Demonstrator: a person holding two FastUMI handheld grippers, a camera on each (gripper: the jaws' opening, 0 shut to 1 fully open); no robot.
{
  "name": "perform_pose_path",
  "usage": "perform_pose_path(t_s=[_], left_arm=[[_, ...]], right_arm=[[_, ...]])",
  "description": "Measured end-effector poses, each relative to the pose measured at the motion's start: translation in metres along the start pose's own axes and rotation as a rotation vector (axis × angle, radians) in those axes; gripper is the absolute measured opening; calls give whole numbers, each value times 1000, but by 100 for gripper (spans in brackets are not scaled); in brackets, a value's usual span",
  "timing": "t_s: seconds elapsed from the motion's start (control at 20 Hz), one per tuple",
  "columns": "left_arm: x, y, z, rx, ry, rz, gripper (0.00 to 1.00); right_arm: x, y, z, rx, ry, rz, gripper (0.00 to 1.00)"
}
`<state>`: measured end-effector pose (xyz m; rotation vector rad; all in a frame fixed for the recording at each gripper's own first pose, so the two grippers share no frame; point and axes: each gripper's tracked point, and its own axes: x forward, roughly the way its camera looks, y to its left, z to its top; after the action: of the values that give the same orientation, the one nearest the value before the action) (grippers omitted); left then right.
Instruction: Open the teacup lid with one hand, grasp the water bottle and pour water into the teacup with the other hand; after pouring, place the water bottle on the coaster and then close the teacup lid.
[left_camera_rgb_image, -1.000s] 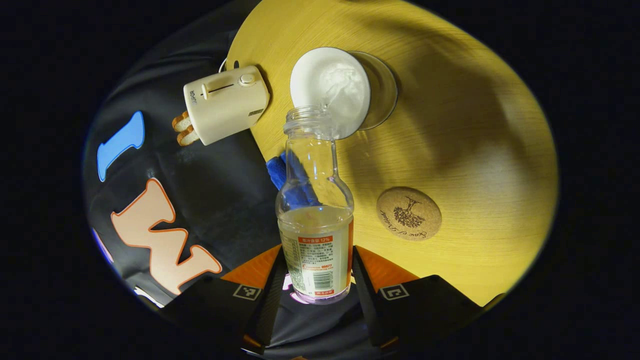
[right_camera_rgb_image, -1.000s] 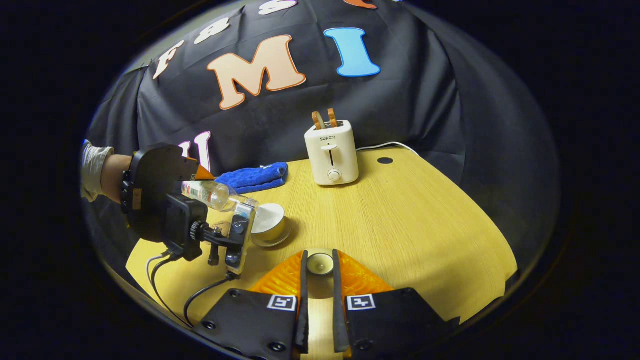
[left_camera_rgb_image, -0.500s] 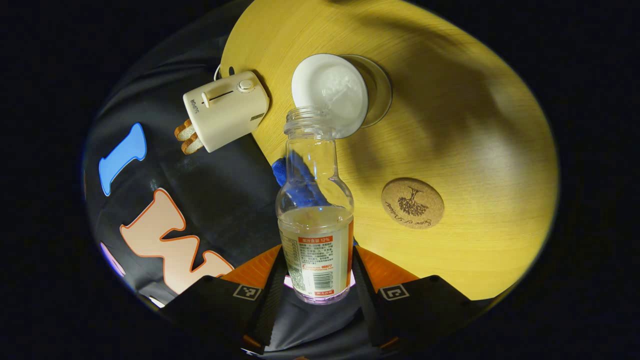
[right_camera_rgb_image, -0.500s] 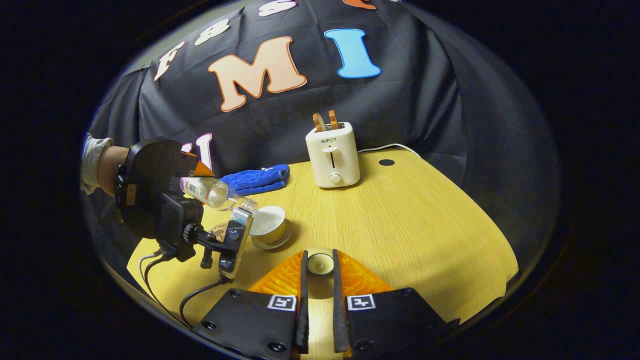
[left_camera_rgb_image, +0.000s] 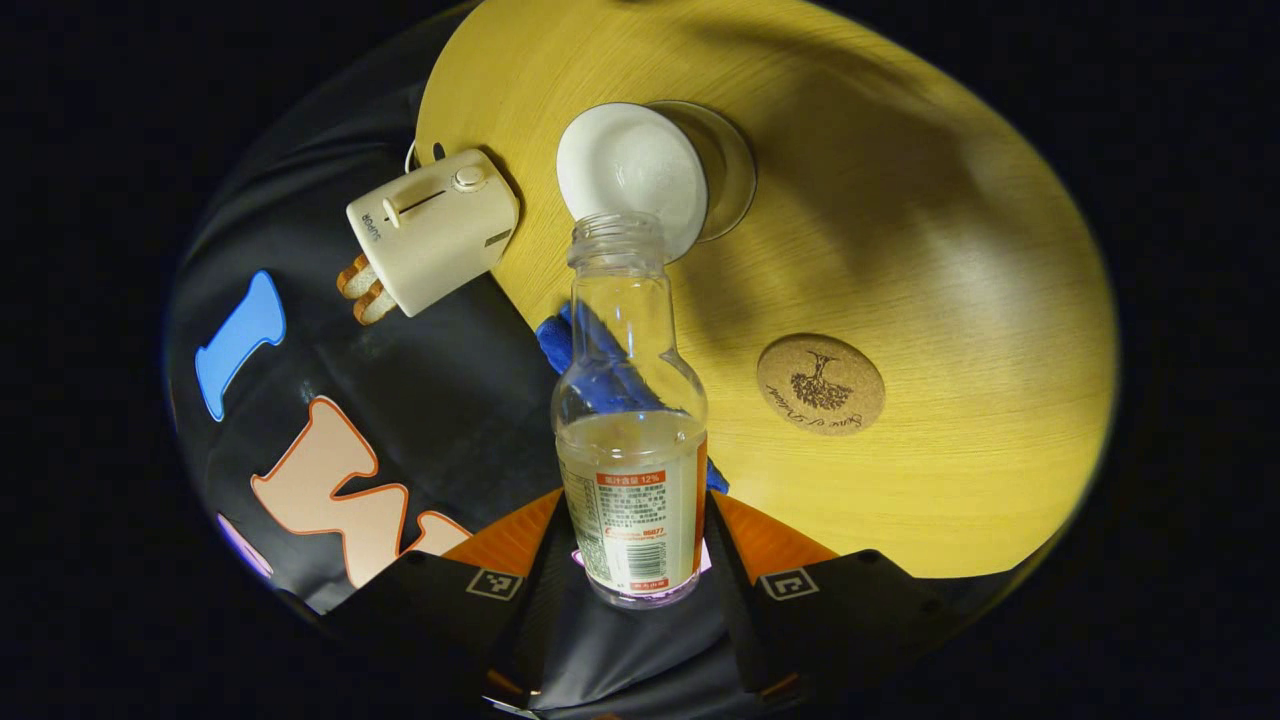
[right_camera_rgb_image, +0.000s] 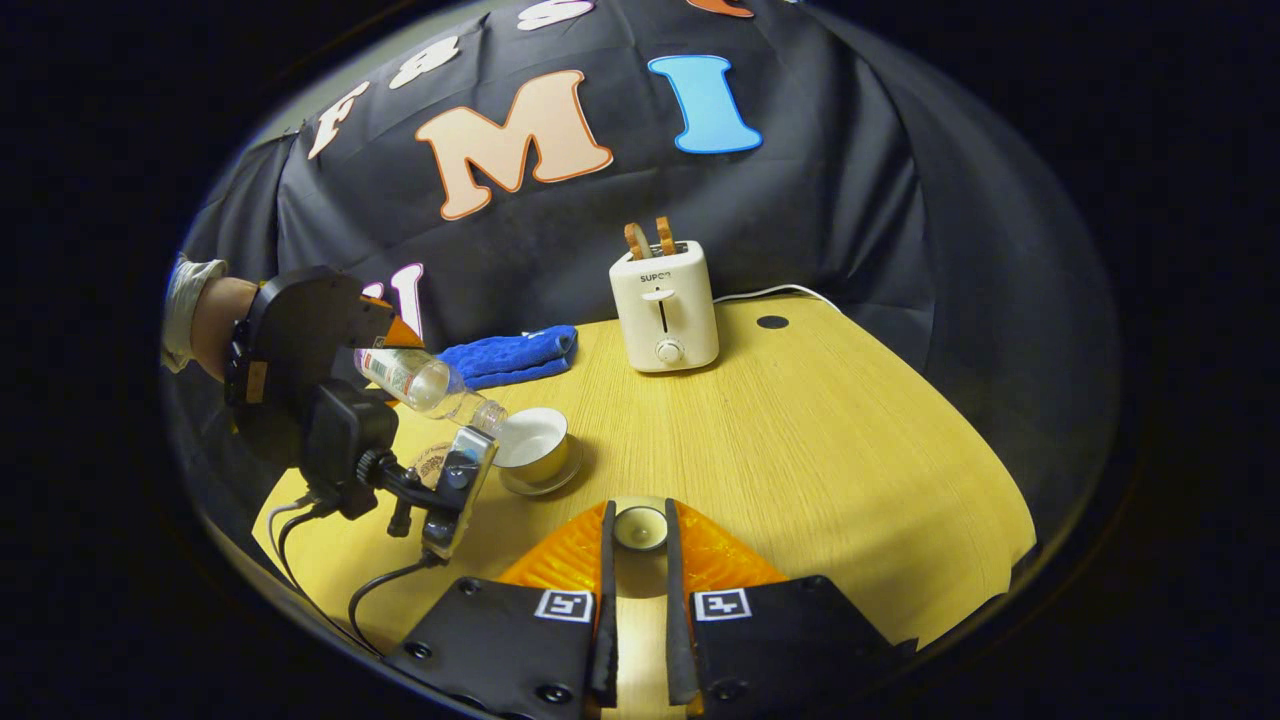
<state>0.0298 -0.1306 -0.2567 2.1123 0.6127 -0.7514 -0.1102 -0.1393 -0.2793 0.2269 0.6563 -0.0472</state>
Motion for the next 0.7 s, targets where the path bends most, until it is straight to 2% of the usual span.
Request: perform_pose_path(t_s=[0.2,0.55,0.7], left_arm=[[2,-18,5,-105,-43,-36,70],[12,-39,32,-525,-182,-38,70],[19,-50,36,-657,-196,-43,70]], right_arm=[[-3,5,-1,-18,11,6,21],[-5,14,2,-57,35,-8,23],[-6,18,7,-97,40,-20,22]])
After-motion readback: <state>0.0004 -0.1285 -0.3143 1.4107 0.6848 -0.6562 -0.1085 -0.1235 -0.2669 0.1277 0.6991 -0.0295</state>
